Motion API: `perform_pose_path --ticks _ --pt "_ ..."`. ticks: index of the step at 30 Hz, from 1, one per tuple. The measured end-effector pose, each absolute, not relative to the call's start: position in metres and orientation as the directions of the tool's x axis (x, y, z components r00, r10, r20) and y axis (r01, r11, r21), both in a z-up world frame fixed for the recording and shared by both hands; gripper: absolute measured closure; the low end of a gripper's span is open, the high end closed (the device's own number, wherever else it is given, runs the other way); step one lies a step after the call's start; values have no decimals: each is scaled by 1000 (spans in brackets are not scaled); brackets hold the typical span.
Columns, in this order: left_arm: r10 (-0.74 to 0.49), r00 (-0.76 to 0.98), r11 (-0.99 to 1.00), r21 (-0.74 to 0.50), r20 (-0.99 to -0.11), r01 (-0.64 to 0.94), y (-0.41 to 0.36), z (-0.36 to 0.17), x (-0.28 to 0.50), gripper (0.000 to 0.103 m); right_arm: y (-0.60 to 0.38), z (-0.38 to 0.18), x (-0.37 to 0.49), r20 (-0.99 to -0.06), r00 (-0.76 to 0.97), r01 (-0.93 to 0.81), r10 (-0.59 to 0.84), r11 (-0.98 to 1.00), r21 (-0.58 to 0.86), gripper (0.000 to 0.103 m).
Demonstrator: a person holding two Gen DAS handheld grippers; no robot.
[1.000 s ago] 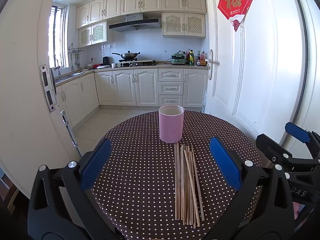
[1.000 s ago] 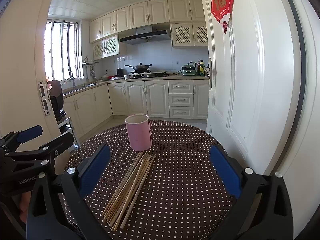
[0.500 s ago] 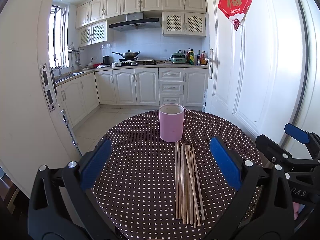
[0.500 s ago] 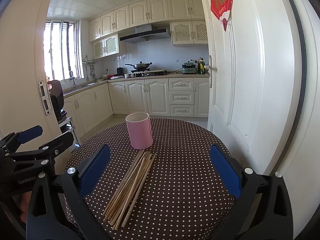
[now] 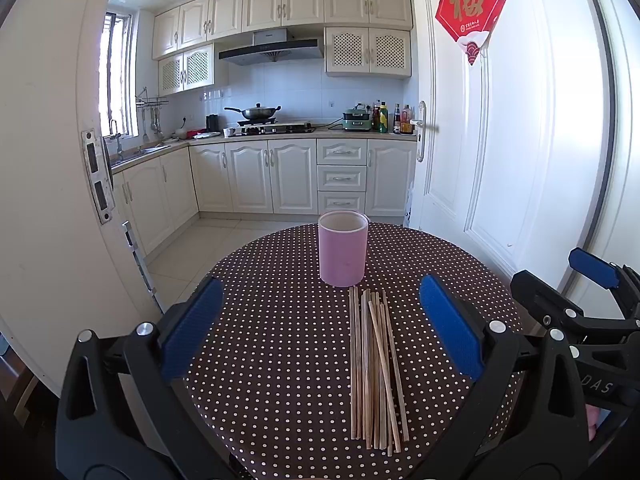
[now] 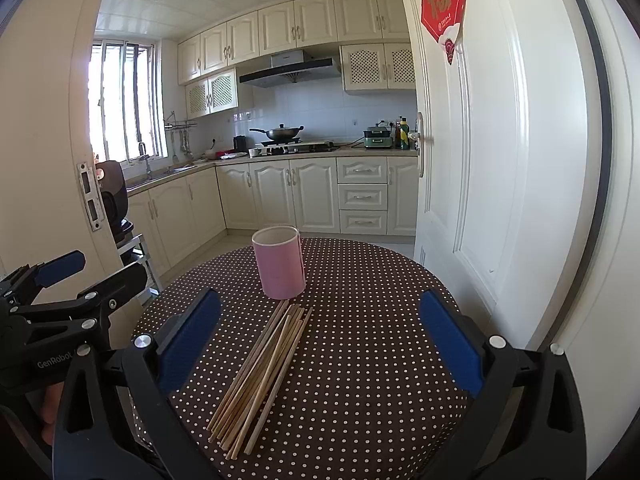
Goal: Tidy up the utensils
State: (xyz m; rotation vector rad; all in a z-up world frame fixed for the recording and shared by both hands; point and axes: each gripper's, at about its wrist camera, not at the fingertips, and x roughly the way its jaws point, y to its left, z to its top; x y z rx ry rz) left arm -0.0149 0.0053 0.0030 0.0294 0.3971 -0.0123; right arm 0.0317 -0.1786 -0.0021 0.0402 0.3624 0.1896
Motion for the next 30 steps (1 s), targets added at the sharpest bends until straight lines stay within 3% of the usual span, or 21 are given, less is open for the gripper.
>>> perform_pose_path --ticks 18,30 --pt "-12 904 1000 15 -427 20 8 -2 -4 6 -177 -6 41 -388 902 -171 188 982 78 7" --pt "-9 860 1000 -1 -510 10 11 -20 12 6 -176 -22 57 -474 860 -158 187 982 101 7"
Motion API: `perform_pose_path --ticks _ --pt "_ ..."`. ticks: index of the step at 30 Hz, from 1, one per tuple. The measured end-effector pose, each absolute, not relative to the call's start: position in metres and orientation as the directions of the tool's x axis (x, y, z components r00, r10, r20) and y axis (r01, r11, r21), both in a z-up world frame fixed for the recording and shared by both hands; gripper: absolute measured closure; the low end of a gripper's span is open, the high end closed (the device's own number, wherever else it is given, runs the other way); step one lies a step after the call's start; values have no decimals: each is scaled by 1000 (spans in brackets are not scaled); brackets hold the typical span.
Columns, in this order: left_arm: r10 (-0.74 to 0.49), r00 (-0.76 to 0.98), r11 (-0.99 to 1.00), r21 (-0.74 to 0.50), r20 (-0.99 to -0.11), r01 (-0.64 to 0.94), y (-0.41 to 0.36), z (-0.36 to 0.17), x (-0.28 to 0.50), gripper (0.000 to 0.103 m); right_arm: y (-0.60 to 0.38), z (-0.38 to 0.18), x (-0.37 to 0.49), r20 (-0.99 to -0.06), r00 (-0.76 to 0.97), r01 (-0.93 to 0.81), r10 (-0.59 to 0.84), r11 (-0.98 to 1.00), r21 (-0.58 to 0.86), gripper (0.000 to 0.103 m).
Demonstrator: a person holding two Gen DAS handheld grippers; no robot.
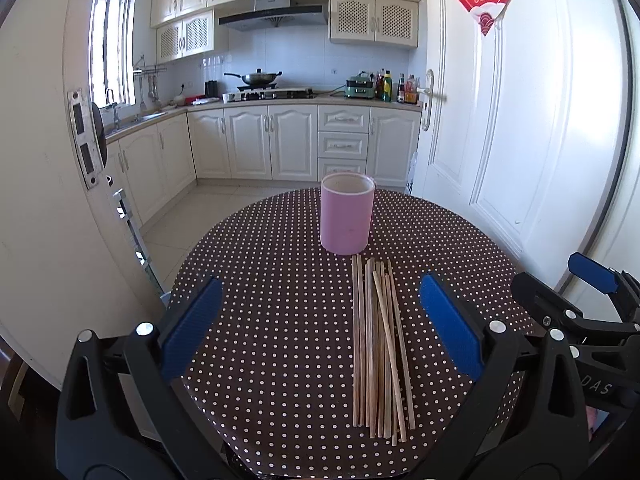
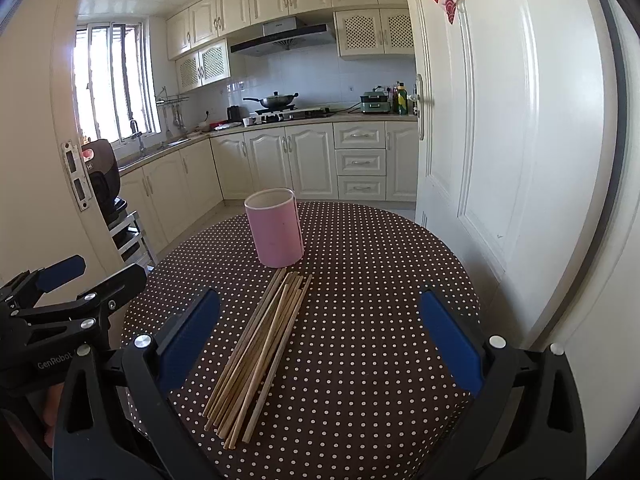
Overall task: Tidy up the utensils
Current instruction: 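Move both tools toward the chopstick pile beside the pink cup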
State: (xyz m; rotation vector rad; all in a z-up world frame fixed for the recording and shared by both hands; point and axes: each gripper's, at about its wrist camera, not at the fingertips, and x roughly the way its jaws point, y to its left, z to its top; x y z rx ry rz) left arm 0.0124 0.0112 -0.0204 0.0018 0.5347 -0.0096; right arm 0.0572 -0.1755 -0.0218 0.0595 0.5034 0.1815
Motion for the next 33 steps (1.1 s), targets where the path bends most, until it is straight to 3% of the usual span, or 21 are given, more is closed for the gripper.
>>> perform_pose_path --ticks 19,33 --pt "-23 744 999 -34 -668 0 23 -64 55 6 -167 -54 97 -633 749 -148 193 981 124 7" --pt "-94 623 995 -102 -777 23 32 -103 91 6 -165 -83 130 -736 667 -83 112 994 76 7"
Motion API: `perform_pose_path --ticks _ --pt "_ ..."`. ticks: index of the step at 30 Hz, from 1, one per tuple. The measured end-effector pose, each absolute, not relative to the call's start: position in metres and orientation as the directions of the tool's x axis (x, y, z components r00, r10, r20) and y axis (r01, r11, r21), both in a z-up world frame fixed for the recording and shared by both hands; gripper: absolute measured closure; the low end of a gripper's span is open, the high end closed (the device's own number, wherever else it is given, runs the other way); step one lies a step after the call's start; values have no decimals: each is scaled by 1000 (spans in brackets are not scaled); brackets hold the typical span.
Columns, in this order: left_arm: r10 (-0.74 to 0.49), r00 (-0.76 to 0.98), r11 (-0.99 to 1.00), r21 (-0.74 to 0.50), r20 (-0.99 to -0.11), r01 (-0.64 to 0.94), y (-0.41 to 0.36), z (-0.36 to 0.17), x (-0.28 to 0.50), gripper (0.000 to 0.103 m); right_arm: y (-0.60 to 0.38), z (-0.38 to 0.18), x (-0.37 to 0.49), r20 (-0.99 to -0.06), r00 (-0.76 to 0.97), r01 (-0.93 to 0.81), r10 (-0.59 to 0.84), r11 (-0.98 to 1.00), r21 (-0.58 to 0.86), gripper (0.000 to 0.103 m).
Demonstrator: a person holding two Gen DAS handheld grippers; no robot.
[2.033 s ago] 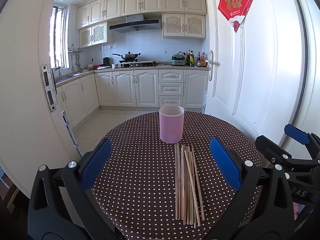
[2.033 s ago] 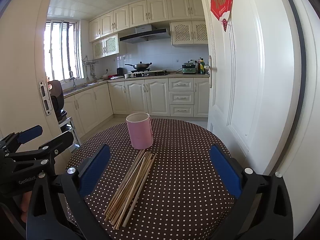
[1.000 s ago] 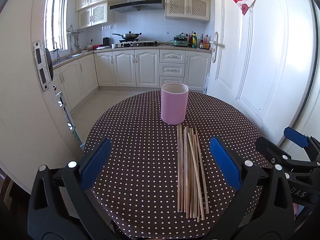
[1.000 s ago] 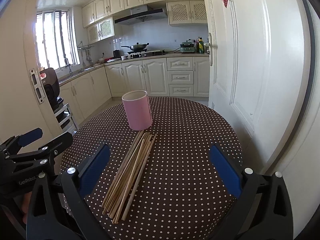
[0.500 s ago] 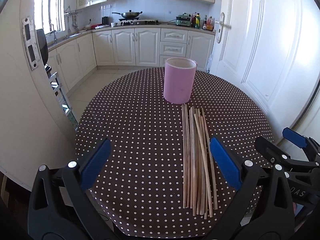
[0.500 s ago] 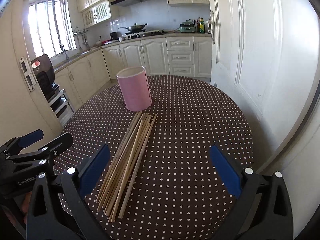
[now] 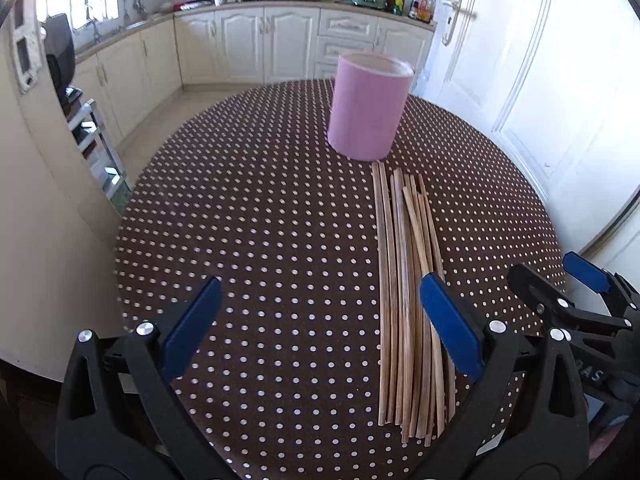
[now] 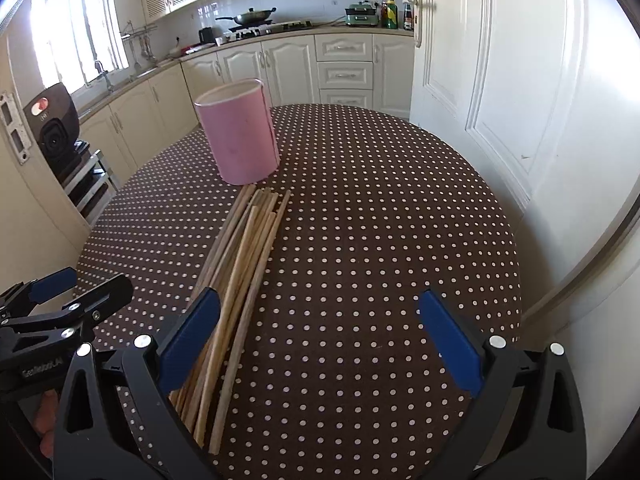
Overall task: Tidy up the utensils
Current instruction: 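Move both tools toward the chopstick pile beside the pink cup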
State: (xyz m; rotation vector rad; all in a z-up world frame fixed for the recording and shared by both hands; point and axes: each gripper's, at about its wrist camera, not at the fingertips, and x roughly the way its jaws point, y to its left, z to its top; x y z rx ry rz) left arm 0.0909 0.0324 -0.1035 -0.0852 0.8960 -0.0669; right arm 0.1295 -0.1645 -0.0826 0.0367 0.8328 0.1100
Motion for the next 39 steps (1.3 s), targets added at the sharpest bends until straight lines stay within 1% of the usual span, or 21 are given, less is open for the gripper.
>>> perform_pose_path --ticks 3,6,17,27,32,39 --pt "-121 603 992 -117 -789 46 30 -111 97 6 -164 -89 137 -754 651 -70 91 996 59 7" --pt "-108 594 994 -101 -797 46 27 -117 103 6 -164 -94 143 -767 637 -63 77 997 48 7" --pt "-117 550 993 -115 -827 38 31 -131 132 6 -162 -105 167 -794 605 -53 63 998 39 7" --pt "-119 509 991 -129 -853 15 37 -143 166 6 -159 -113 192 -814 579 -51 58 998 35 7" --pt "-139 489 989 -150 -861 17 39 -148 184 6 -159 -117 202 -822 567 -49 57 998 35 7" --pt "-160 479 985 -173 -863 18 42 -153 211 6 -160 -118 212 -826 557 -58 83 996 61 7"
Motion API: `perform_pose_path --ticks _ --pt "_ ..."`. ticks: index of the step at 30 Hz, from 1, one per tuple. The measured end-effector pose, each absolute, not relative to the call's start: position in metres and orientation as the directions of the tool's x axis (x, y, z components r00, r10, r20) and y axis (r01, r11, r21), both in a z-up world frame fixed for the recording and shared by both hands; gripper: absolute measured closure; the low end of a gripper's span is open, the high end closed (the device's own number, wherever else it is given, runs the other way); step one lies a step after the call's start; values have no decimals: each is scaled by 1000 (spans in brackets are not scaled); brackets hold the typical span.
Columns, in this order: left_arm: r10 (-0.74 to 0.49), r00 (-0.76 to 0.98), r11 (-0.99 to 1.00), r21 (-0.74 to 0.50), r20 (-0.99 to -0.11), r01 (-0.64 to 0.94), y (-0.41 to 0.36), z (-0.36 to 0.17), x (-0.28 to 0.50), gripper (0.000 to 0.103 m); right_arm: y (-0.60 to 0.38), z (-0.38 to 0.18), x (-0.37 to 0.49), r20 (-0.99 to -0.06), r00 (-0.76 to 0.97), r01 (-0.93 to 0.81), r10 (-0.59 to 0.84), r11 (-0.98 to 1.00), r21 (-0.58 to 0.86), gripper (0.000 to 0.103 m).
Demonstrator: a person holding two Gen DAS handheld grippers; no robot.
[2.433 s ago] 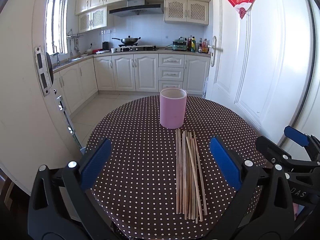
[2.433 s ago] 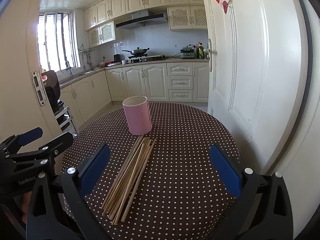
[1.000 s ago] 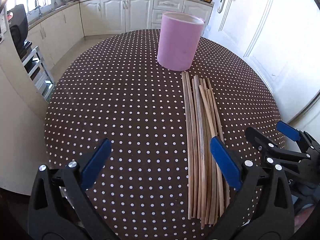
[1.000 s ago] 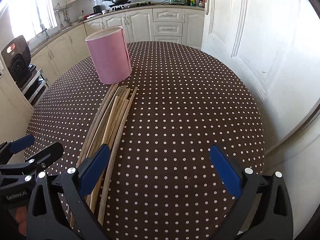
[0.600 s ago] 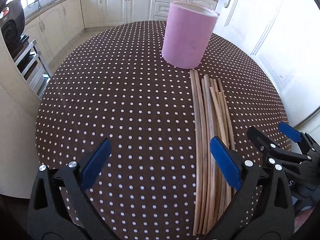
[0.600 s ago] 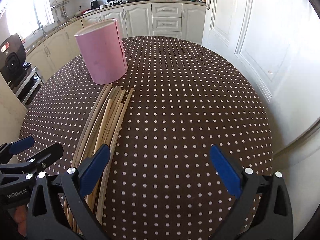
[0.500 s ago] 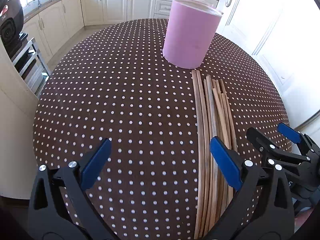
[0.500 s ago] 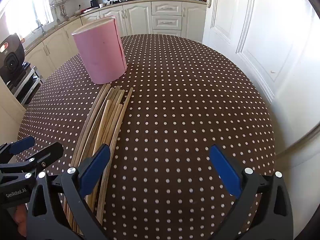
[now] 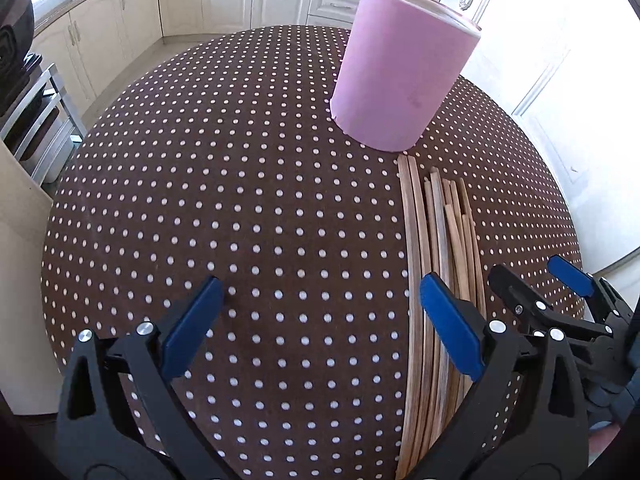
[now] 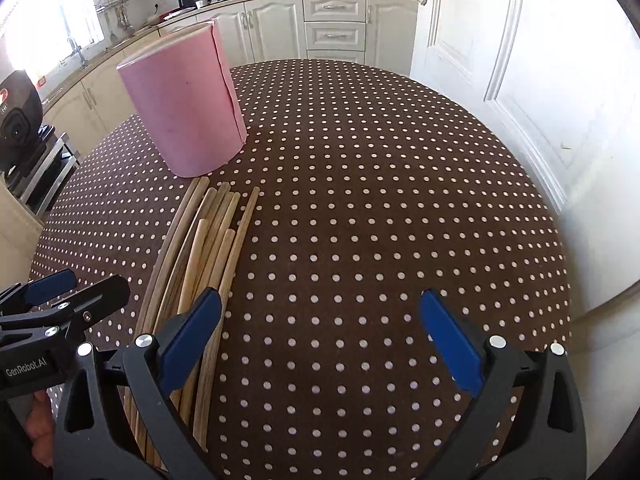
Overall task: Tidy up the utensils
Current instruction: 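Move both tools toward the chopstick pile beside the pink cup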
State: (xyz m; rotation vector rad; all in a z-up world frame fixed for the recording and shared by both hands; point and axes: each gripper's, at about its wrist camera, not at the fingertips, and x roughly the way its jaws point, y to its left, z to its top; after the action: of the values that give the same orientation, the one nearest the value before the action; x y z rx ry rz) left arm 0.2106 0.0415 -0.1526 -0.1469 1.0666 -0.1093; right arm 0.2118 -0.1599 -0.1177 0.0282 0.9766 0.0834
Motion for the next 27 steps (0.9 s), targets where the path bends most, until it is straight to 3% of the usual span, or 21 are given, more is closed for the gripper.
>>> perform_pose_path --ticks 13,27 --pt "-166 473 985 -167 -865 41 42 -151 226 6 -138 -119 216 -815 578 -95 40 995 -18 7" --pt "-71 485 997 -56 -872 45 8 -158 249 6 -143 -125 210 -809 587 -95 36 995 -25 7"
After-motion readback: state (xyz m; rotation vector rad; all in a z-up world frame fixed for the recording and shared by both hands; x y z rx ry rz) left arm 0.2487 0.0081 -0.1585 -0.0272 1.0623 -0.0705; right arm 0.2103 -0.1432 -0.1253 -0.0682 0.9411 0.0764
